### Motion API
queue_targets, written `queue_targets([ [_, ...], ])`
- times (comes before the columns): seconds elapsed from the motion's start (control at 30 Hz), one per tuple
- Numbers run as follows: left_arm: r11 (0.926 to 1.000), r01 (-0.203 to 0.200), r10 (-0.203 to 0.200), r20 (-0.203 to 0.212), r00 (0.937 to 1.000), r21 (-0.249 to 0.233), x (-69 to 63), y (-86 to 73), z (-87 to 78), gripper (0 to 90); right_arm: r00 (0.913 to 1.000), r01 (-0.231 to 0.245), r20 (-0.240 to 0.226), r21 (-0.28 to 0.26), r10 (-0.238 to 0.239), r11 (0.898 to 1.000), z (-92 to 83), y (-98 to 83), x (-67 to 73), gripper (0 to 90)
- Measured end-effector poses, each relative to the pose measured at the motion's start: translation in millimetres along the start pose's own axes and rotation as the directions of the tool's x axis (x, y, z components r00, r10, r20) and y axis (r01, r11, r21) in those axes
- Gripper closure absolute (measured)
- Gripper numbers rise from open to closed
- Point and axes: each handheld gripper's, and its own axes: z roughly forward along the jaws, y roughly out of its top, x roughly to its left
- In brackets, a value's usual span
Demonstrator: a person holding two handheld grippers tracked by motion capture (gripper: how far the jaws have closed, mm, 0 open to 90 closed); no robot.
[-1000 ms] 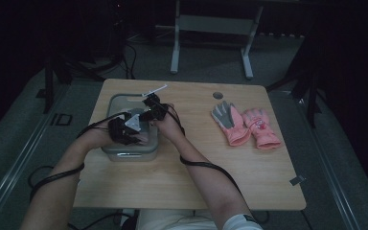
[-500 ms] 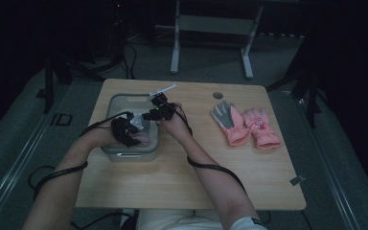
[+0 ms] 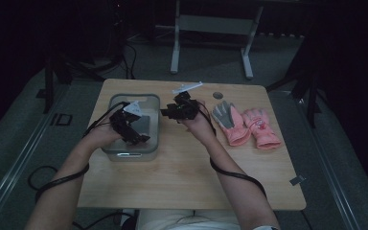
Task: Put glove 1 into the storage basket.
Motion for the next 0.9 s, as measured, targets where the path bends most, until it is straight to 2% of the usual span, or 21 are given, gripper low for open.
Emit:
queue_targets([
  [0.07, 0.9999, 0.000, 0.000, 0.027, 0.9996, -0.012, -7.0, 6.5, 2.3, 2.2, 0.9997, 0.011, 0.021, 0.000, -0.011, 1.000, -10.5, -4.4, -4.4, 58.9],
  [0.2, 0.9992, 0.006, -0.005, 0.039, 0.9992, -0.039, -23.4, 18.5, 9.2, 1.9, 0.9992, 0.009, 0.039, -0.008, -0.008, 1.000, -33.1, -16.5, -15.9, 59.0],
  [0.3, 0.9986, -0.010, 0.012, 0.040, 0.9991, -0.052, -37.7, 26.7, 13.0, 1.9, 0.9984, 0.009, 0.056, -0.002, -0.009, 1.000, -47.8, -27.2, -25.8, 59.0],
  [0.33, 0.9978, -0.015, 0.018, 0.049, 0.9986, -0.065, -42.5, 28.9, 14.0, 1.9, 0.9979, 0.006, 0.065, -0.002, -0.006, 1.000, -52.3, -30.9, -29.8, 58.9],
  [0.4, 0.9978, -0.029, 0.033, 0.062, 0.9975, -0.060, -52.1, 33.4, 17.5, 1.9, 0.9966, -0.005, 0.082, 0.001, 0.005, 1.000, -61.0, -38.7, -37.8, 59.0],
  [0.57, 0.9900, 0.011, 0.003, 0.095, 0.9955, -0.141, -73.0, 37.2, 26.3, 1.9, 0.9921, 0.006, 0.125, 0.013, -0.008, 1.000, -81.7, -58.7, -57.7, 58.9],
  [0.67, 0.9865, 0.012, 0.002, 0.085, 0.9964, -0.163, -88.0, 38.5, 31.7, 1.9, 0.9896, 0.011, 0.143, 0.018, -0.013, 1.000, -94.9, -69.4, -70.5, 59.1],
  [0.7, 0.9863, 0.001, 0.010, 0.065, 0.9979, -0.165, -93.5, 39.0, 33.4, 1.9, 0.9882, 0.014, 0.153, 0.012, -0.015, 1.000, -99.4, -72.3, -74.7, 59.4],
  [0.73, 0.9863, 0.001, 0.010, 0.065, 0.9979, -0.165, -93.5, 39.0, 33.4, 1.9, 0.9882, 0.014, 0.153, 0.012, -0.015, 1.000, -99.4, -72.3, -74.7, 59.4],
  [0.77, 0.9850, -0.013, 0.021, 0.047, 0.9987, -0.172, -105.2, 38.5, 38.0, 1.9, 0.9865, 0.008, 0.163, 0.006, -0.009, 1.000, -104.1, -74.7, -78.8, 59.9],
  [0.8, 0.9836, -0.005, 0.014, 0.050, 0.9987, -0.180, -109.7, 37.5, 40.0, 1.9, 0.9811, 0.014, 0.193, -0.005, -0.013, 1.000, -113.2, -79.0, -88.1, 60.1],
  [0.9, 0.9826, 0.011, -0.004, 0.038, 0.9993, -0.185, -122.9, 33.1, 47.8, 1.9, 0.9724, 0.009, 0.233, 0.008, -0.011, 1.000, -119.6, -84.4, -101.2, 60.2],
])
